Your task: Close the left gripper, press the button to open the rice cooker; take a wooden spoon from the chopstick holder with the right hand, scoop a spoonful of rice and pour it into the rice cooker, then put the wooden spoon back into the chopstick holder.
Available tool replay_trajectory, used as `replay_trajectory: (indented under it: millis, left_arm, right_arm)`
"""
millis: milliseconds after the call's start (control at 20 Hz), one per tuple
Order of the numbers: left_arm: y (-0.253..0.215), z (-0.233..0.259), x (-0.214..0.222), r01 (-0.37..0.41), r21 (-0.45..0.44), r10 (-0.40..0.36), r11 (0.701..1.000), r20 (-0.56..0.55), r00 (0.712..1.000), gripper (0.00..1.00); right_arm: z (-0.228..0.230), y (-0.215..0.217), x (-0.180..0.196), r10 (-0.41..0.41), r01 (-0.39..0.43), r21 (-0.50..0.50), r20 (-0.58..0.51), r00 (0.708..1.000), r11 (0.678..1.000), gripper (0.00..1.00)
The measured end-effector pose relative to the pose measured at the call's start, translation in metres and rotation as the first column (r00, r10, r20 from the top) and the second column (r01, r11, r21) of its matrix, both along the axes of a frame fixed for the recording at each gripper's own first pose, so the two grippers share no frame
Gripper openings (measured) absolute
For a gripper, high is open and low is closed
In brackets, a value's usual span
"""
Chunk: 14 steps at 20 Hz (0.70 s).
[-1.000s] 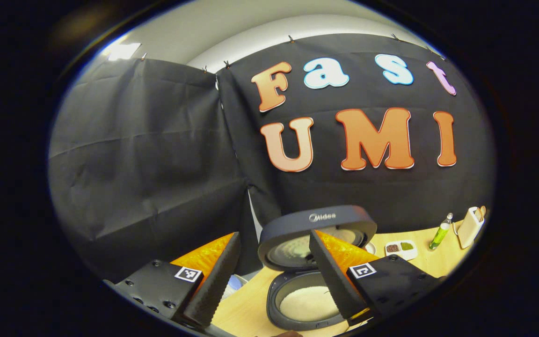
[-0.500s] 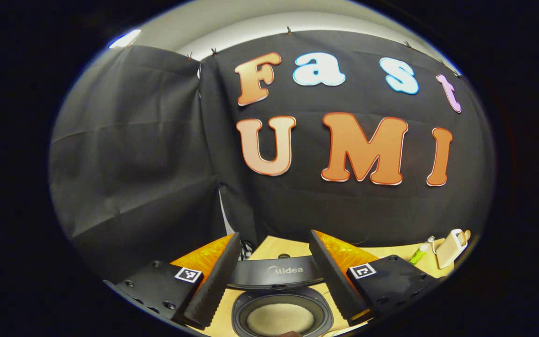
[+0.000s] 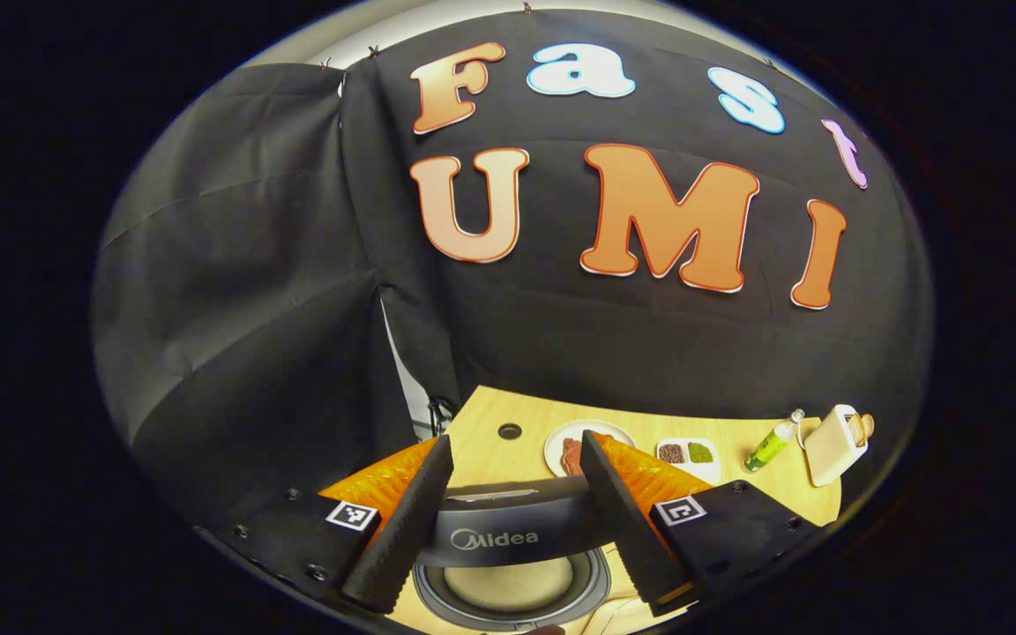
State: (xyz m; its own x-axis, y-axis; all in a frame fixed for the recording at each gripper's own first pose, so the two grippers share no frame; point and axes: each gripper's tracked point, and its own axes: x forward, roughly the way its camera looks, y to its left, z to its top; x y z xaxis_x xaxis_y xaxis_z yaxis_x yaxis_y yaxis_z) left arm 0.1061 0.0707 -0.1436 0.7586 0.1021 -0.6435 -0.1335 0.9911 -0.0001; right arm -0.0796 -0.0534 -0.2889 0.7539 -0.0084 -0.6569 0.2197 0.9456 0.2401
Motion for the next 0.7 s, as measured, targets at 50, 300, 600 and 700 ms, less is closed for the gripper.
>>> replay_trajectory:
  millis: [50,300,600,700]
  left_arm:
    - [-0.005,-0.011,-0.013,0.000,-0.029,-0.001,1.000,-0.051,0.999,0.93]
    - [-0.020,-0.073,-0.093,-0.053,-0.124,0.001,0.991,-0.383,0.924,0.93]
    - [-0.024,-0.122,-0.127,-0.099,-0.113,0.014,0.989,-0.589,0.808,0.82]
    - [-0.025,-0.136,-0.136,-0.121,-0.105,0.028,0.987,-0.632,0.775,0.82]
  right_arm:
    - [0.004,0.002,0.002,0.010,-0.010,-0.001,0.005,1.000,1.000,0.84]
    - [0.018,0.015,0.017,0.052,-0.052,-0.011,0.038,0.998,0.999,0.85]
    - [0.028,0.029,0.024,0.093,-0.091,-0.022,0.058,0.994,0.996,0.85]
    - [0.029,0.035,0.023,0.104,-0.103,-0.019,0.062,0.993,0.994,0.85]
